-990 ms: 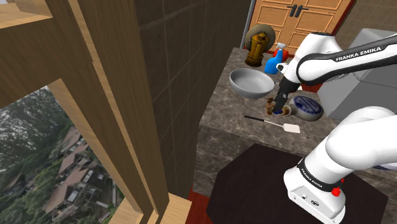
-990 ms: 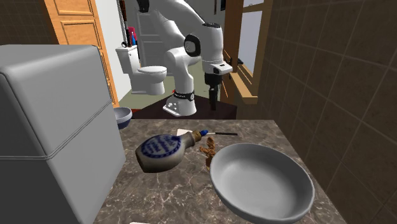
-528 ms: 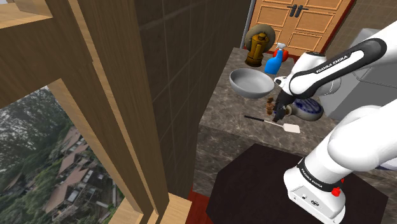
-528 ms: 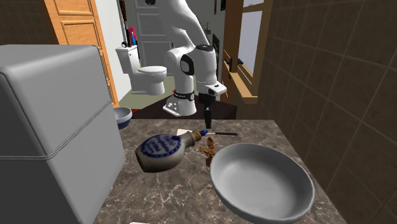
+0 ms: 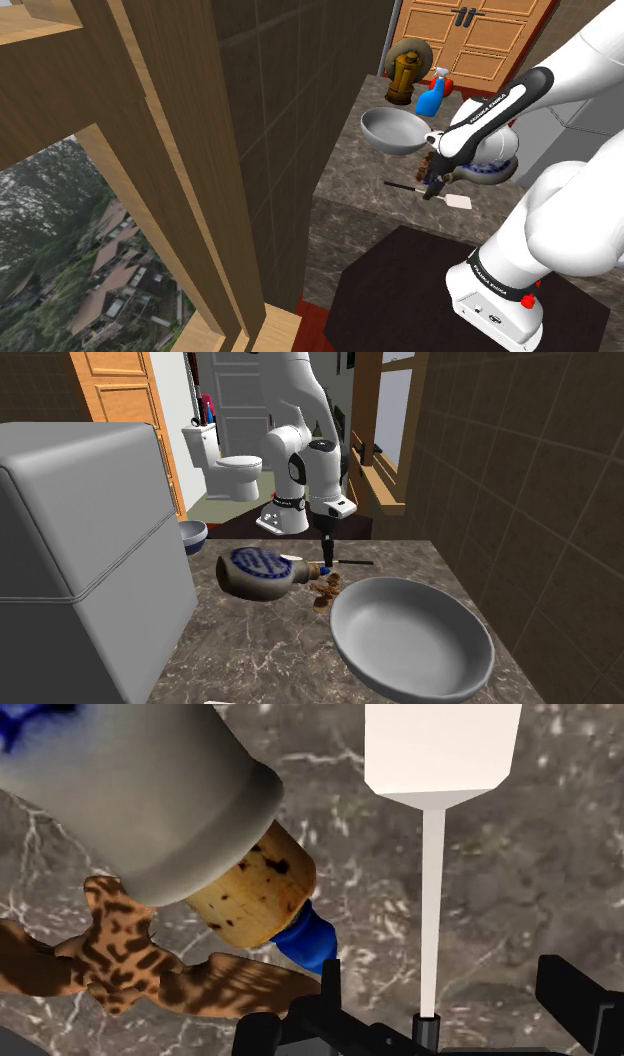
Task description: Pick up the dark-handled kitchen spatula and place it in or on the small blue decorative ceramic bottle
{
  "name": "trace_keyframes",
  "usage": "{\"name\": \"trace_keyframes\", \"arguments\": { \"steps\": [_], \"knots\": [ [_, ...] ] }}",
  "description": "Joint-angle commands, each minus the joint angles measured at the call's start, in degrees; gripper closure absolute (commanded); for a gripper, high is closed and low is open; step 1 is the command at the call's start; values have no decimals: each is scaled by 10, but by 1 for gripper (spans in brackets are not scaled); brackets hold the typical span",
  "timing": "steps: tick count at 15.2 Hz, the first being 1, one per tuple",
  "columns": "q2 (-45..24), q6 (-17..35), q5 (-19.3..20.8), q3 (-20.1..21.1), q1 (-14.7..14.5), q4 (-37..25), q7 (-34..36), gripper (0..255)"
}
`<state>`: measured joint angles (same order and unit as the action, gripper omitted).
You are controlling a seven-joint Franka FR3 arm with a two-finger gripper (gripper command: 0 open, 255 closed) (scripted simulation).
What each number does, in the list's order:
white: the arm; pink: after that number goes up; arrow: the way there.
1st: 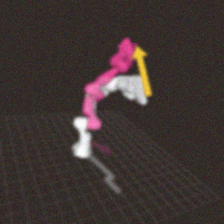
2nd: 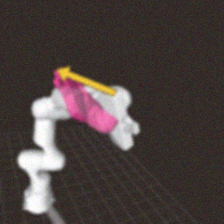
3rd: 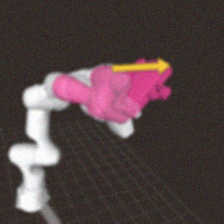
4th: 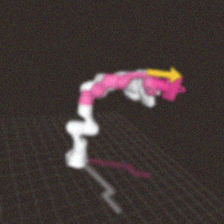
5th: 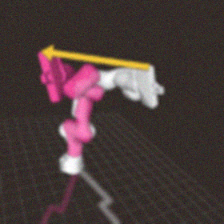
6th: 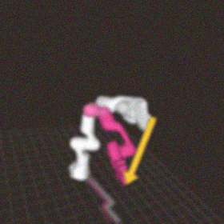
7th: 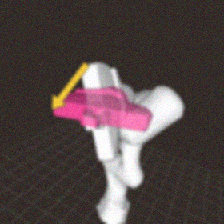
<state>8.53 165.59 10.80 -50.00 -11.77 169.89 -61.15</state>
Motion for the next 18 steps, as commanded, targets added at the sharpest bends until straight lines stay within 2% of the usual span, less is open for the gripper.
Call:
{"name": "trace_keyframes", "arguments": {
  "steps": [1,7,8,10,13,15,17,18],
  "knots": [
    [-13,9,-21,-13,-14,1,-13,0],
    [-13,9,-21,-12,-13,1,-13,0],
    [-13,10,-19,-10,-12,2,-10,255],
    [-17,13,-30,-14,-21,1,-16,255],
    [-9,5,-12,-7,-6,0,-6,255],
    [-16,9,-27,-16,-18,-1,-18,255],
    [-13,9,-21,-12,-14,1,-13,255],
    [3,-5,14,4,13,1,11,255]
  ]
}}
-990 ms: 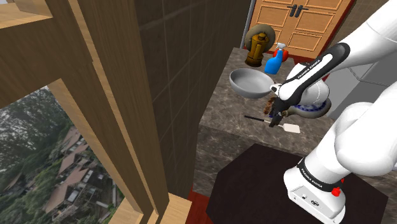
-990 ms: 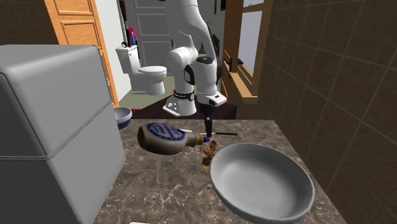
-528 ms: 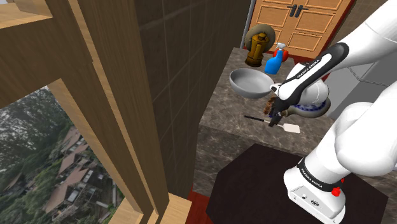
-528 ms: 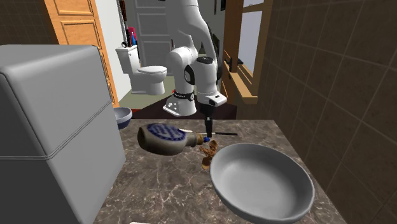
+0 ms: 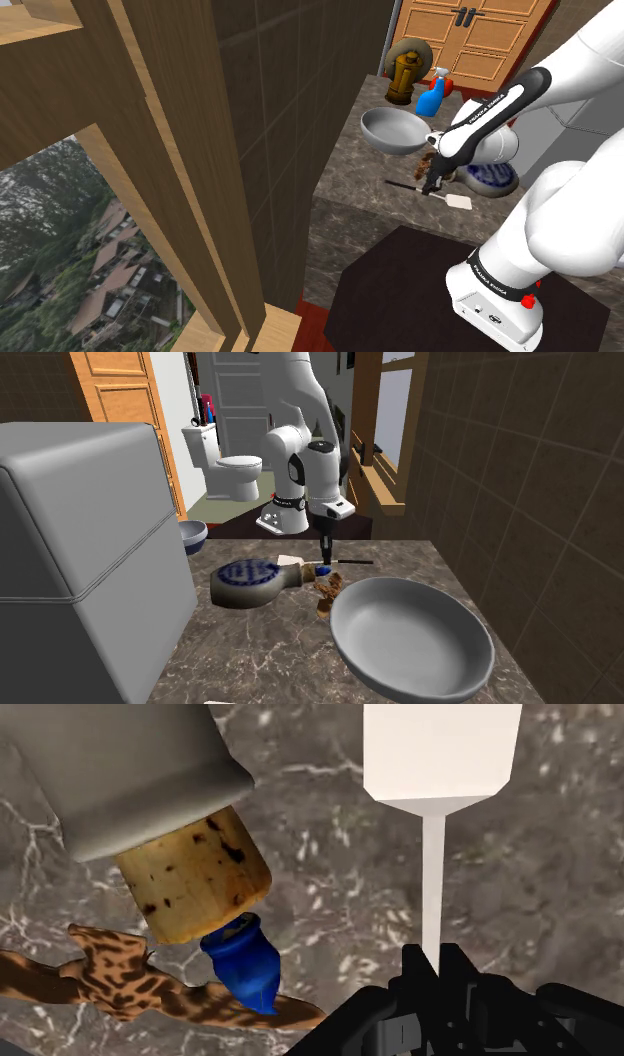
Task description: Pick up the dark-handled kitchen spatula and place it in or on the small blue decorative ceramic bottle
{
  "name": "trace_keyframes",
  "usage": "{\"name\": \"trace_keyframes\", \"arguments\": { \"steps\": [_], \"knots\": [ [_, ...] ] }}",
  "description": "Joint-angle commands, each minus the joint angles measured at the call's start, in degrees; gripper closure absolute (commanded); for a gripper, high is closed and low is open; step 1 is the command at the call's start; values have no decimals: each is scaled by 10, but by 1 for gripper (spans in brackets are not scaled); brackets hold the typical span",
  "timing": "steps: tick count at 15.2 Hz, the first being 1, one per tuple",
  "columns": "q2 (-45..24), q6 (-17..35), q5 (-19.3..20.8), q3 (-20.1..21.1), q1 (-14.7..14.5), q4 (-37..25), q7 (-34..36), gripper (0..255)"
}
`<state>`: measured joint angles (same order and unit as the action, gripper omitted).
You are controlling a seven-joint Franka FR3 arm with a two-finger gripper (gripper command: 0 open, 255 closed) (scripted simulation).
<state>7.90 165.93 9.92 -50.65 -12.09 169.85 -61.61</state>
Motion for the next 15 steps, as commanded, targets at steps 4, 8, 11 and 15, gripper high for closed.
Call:
{"name": "trace_keyframes", "arguments": {
  "steps": [4,8,11,15],
  "knots": [
    [71,-68,96,58,83,0,68,255],
    [127,-127,126,87,118,-3,91,255],
    [166,-169,136,105,134,-7,101,255],
    [213,-224,141,124,148,-15,108,255]
  ]
}}
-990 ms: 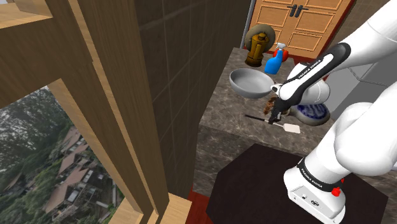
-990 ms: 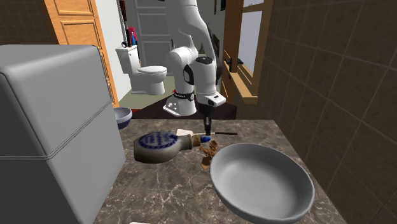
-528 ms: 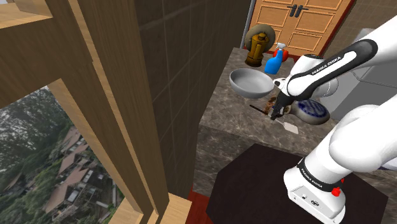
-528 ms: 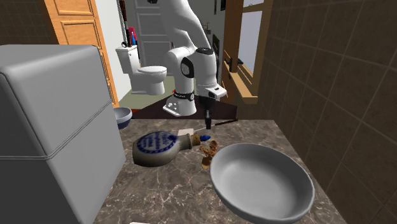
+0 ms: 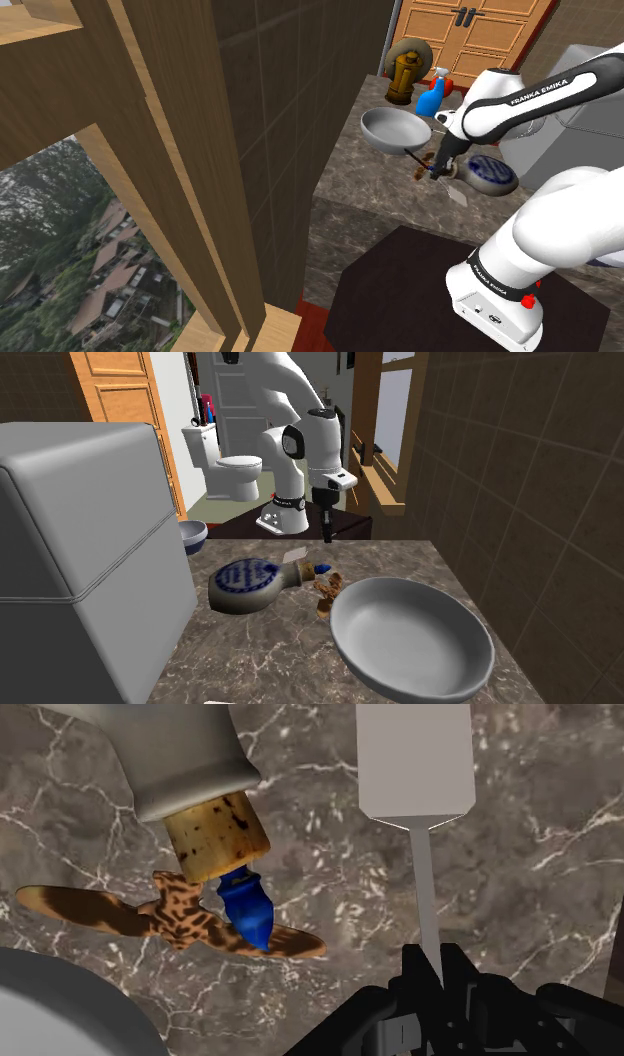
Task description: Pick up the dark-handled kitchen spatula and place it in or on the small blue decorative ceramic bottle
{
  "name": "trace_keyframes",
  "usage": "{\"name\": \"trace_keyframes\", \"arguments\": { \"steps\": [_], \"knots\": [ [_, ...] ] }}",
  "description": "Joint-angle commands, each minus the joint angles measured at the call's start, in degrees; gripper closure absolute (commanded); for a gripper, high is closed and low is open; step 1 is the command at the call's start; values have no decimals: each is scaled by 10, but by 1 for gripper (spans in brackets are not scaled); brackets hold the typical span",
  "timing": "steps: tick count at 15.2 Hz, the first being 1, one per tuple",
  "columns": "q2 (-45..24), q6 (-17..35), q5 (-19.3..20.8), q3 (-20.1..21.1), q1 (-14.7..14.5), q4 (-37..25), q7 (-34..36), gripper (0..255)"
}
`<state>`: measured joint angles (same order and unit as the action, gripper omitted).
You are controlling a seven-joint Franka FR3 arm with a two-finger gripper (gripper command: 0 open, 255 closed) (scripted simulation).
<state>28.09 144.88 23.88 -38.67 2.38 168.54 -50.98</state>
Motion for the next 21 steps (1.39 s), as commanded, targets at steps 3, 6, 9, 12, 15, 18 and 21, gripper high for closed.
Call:
{"name": "trace_keyframes", "arguments": {
  "steps": [3,6,9,12,15,18,21],
  "knots": [
    [43,-52,0,18,10,-9,5,255],
    [71,-89,-4,31,15,-18,8,255],
    [97,-125,-9,43,18,-28,9,255],
    [119,-159,-15,54,19,-40,11,255],
    [139,-191,-22,65,20,-53,11,255],
    [155,-222,-29,76,19,-68,12,255],
    [169,-251,-36,85,18,-83,13,255]
  ]
}}
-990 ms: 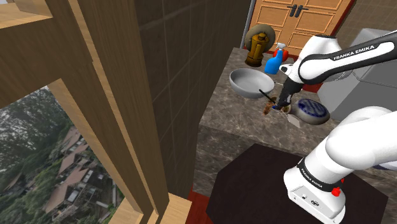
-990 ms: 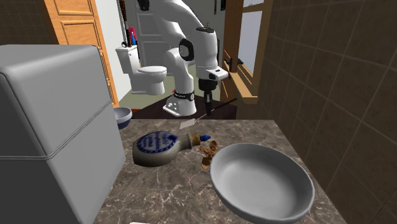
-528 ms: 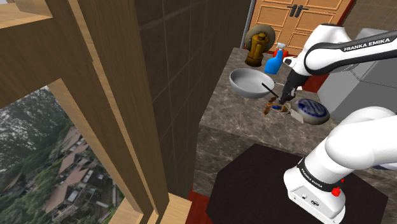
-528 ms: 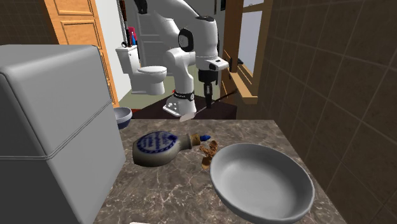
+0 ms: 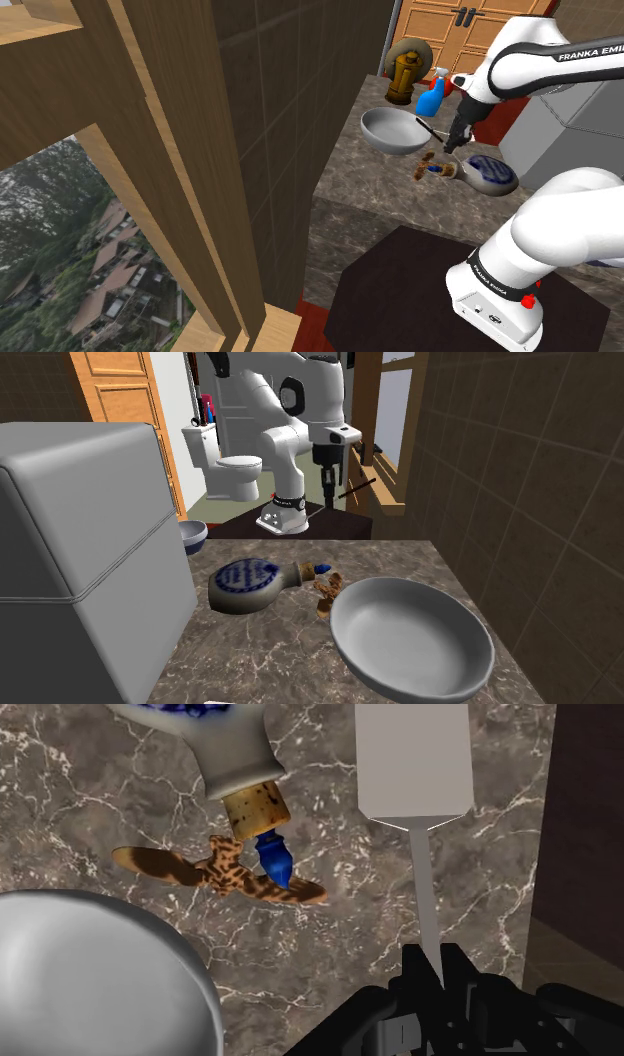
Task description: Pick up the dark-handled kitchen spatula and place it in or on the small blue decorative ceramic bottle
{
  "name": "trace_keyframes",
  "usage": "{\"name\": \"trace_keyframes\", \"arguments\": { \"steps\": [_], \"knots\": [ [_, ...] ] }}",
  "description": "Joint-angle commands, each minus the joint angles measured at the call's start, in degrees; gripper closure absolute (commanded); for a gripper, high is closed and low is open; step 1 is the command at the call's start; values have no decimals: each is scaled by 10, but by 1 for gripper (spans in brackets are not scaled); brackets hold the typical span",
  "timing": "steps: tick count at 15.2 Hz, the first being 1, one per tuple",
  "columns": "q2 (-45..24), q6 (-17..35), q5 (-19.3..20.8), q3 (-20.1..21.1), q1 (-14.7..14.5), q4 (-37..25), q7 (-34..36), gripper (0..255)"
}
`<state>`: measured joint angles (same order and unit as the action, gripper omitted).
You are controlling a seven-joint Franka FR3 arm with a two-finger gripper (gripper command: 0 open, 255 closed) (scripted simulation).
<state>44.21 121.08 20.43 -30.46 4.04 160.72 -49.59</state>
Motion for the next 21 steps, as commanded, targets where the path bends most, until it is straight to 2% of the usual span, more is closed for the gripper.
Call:
{"name": "trace_keyframes", "arguments": {
  "steps": [1,5,9,13,17,21],
  "knots": [
    [12,-23,-4,6,1,-10,-1,255],
    [26,-59,-13,18,-1,-33,0,255],
    [-9,-58,9,-38,13,-76,-61,255],
    [-53,-55,21,-96,13,-128,-122,255],
    [-103,-51,20,-158,0,-188,-184,255],
    [-162,-47,2,-229,-29,-256,-250,255]
  ]
}}
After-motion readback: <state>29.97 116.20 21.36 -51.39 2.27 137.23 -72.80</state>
